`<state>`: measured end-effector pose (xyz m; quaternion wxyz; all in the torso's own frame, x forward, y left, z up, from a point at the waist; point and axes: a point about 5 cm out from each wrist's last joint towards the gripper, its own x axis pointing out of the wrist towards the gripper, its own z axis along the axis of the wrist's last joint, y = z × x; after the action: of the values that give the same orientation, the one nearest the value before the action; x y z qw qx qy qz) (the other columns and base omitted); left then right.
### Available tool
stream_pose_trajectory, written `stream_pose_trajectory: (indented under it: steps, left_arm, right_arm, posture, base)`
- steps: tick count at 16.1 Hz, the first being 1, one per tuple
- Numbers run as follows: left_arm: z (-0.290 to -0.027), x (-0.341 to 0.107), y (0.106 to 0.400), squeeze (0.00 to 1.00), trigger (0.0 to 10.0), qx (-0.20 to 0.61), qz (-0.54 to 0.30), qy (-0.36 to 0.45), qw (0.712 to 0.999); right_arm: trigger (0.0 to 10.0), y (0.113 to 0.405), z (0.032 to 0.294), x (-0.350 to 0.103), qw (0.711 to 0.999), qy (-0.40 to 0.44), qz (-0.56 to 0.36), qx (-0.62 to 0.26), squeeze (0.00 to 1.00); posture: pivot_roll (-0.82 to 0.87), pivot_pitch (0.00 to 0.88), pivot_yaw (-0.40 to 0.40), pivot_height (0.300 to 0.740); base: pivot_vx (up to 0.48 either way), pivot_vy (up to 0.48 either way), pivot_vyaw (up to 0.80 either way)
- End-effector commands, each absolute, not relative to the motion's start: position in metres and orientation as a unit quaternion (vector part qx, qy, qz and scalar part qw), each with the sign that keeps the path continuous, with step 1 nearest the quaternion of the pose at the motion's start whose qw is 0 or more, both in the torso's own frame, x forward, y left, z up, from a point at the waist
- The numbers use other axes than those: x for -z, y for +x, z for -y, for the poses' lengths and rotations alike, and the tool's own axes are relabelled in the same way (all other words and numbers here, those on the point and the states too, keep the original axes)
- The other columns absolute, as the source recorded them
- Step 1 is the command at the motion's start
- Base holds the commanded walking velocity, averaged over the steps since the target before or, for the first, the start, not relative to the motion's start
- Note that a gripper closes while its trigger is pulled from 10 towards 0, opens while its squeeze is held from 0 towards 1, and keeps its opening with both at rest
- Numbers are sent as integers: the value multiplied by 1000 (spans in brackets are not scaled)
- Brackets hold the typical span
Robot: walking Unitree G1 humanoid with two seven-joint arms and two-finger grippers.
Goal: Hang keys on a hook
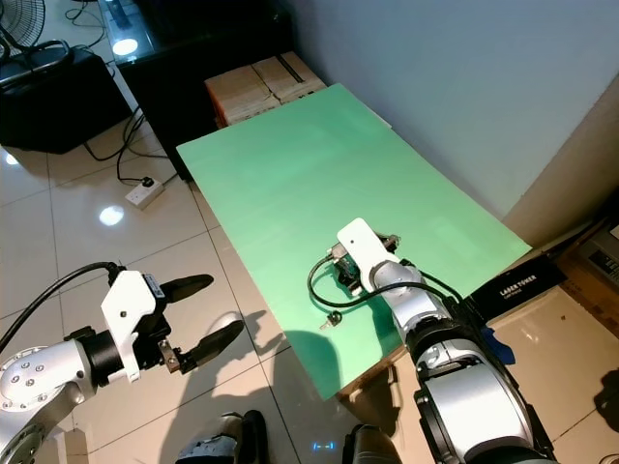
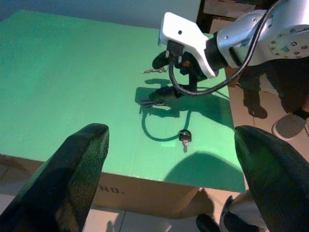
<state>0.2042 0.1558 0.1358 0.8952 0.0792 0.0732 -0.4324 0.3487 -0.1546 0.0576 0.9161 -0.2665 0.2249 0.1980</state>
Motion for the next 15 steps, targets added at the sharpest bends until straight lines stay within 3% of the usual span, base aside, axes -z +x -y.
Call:
stream_pose_trajectory:
  steps: [1, 15]
  left_arm:
    - [-157, -138, 202, 0, 10000, 436, -69, 80, 894]
    - [-165, -138, 199, 0, 10000, 441, -82, 85, 890]
  right_arm:
    - [10000, 347, 151, -55, 913, -271, -226, -204, 0]
    - [10000, 336, 149, -36, 898, -220, -311, -220, 0]
  posture:
    - [123, 146, 124, 740]
    - [143, 163, 123, 740]
  base:
    - [0, 0, 0]
    - [0, 0, 0]
